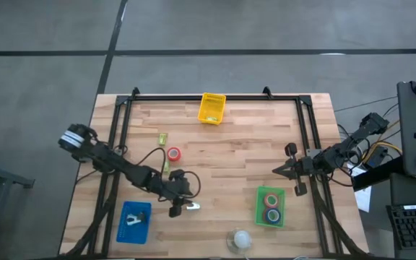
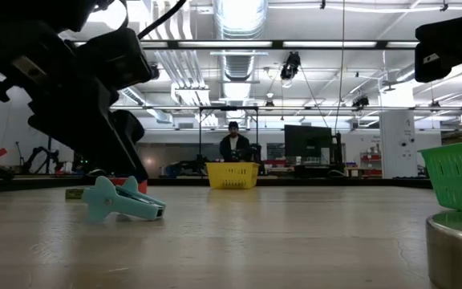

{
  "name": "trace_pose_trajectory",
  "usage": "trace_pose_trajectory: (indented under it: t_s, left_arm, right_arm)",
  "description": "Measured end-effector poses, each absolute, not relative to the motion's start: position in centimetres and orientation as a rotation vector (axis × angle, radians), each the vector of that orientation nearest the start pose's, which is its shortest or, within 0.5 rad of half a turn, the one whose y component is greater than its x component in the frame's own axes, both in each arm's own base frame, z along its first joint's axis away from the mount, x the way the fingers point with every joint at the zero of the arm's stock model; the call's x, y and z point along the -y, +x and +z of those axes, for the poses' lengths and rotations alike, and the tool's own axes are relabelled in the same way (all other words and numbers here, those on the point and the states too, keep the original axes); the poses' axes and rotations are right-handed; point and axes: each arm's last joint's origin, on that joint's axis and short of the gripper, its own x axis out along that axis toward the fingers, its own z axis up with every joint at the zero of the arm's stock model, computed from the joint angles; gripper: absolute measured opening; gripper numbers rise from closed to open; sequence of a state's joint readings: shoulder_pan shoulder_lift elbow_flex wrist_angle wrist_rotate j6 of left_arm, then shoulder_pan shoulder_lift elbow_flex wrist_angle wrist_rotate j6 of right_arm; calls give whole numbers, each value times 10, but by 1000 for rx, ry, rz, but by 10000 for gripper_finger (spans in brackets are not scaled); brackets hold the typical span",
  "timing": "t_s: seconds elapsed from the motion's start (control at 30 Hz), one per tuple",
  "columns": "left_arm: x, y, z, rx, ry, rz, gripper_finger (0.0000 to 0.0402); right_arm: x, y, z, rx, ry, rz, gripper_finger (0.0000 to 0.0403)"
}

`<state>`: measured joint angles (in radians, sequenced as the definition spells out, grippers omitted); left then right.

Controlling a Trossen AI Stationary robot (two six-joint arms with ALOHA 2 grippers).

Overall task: Pick and place Stapler, Stapler remover, tape
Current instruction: Put the blue staple remover into the blue bin

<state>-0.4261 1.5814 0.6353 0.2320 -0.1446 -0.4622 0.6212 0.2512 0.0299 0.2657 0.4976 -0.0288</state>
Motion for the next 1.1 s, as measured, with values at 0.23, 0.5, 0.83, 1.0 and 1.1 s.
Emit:
trace_pose_trajectory:
  t_s: [0.23, 0.5, 0.83, 1.0, 1.1]
  left_arm:
    - [115, 265, 137, -743, -239, -105, 129]
    - [115, 267, 132, -756, -243, -109, 105]
    - [112, 269, 132, -768, -268, -145, 36]
    - [112, 268, 135, -766, -260, -169, 7]
    - [112, 266, 141, -772, -283, -219, 11]
  right_arm:
    - [-53, 97, 178, 39, -3, 123, 8]
    - [-53, 97, 178, 39, -4, 123, 8]
    - [-53, 97, 178, 39, -4, 123, 8]
    - [-53, 97, 178, 39, -3, 123, 8]
    - [-53, 97, 178, 39, -5, 123, 8]
